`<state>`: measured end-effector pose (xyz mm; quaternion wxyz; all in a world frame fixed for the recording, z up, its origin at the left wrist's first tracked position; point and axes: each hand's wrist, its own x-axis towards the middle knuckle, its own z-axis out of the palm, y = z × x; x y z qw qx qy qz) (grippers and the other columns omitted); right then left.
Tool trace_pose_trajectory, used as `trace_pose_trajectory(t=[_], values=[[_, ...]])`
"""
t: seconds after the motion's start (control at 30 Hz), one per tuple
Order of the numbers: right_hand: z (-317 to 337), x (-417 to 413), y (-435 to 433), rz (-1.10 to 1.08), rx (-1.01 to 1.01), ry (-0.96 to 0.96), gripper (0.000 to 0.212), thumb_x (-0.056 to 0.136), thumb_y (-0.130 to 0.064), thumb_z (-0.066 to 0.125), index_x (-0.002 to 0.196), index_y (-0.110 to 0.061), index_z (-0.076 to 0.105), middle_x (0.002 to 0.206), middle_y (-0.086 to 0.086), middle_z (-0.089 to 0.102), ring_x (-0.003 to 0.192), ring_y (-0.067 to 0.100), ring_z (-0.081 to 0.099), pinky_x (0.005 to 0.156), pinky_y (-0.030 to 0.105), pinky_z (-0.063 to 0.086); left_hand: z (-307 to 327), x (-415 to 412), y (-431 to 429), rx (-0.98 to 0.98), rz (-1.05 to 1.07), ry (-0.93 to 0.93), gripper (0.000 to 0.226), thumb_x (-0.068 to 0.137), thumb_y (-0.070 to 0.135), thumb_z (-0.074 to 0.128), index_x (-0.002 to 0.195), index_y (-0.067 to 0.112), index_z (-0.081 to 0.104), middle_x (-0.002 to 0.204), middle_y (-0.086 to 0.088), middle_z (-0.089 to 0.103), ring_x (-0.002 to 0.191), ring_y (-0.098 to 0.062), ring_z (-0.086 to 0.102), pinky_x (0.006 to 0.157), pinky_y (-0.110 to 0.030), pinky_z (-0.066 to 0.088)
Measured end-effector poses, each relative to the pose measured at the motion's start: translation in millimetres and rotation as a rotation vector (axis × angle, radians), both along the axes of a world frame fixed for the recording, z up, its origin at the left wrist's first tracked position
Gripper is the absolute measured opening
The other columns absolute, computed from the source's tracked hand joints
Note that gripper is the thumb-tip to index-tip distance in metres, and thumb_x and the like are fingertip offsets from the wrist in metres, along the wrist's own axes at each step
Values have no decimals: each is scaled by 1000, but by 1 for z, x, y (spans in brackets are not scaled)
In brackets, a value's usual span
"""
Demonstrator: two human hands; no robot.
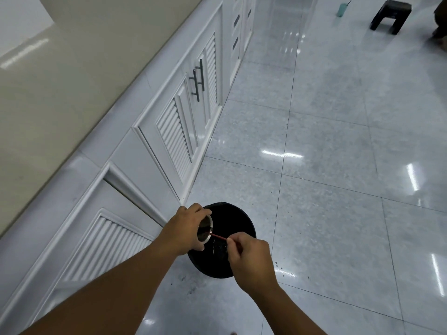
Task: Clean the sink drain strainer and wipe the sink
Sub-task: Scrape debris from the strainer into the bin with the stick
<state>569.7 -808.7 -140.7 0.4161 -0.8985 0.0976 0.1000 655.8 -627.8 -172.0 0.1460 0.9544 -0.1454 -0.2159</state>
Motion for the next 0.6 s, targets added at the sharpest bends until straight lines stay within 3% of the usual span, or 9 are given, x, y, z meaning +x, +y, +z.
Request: trace_pose_trajectory(t=[0.13, 0.27, 0.5, 0.6], values=[[0, 12, 19, 89, 15, 14, 20, 100, -27, 53, 91, -22, 70, 73, -9, 66, 64, 9, 62, 59, 17, 50, 0, -1, -2, -51, -21, -7, 90, 63, 33, 87, 142, 38, 43, 133, 16, 46, 112, -15, 45, 90, -28, 50], [1, 17, 12, 93, -84, 57, 23, 100, -25, 50, 89, -17, 69, 75, -2, 67, 64, 10, 61, 59, 25, 50, 3, 1, 6, -91, -2, -3, 90, 61, 31, 88, 140, 38, 46, 131, 17, 48, 110, -13, 47, 91, -29, 49], [3, 19, 18, 72, -132, 3, 24, 102, -29, 46, 92, -20, 66, 75, -5, 64, 62, 8, 57, 54, 13, 38, 5, 0, 6, -73, -15, -4, 91, 62, 32, 88, 143, 37, 45, 132, 16, 48, 111, -15, 45, 91, -29, 50], [-2, 21, 26, 106, -158, 49, 29, 103, -30, 42, 91, -17, 65, 77, -2, 64, 64, 10, 56, 56, 17, 40, 5, -2, 2, -40, -39, -8, 91, 63, 32, 87, 144, 36, 45, 134, 14, 47, 113, -17, 44, 91, -29, 50]])
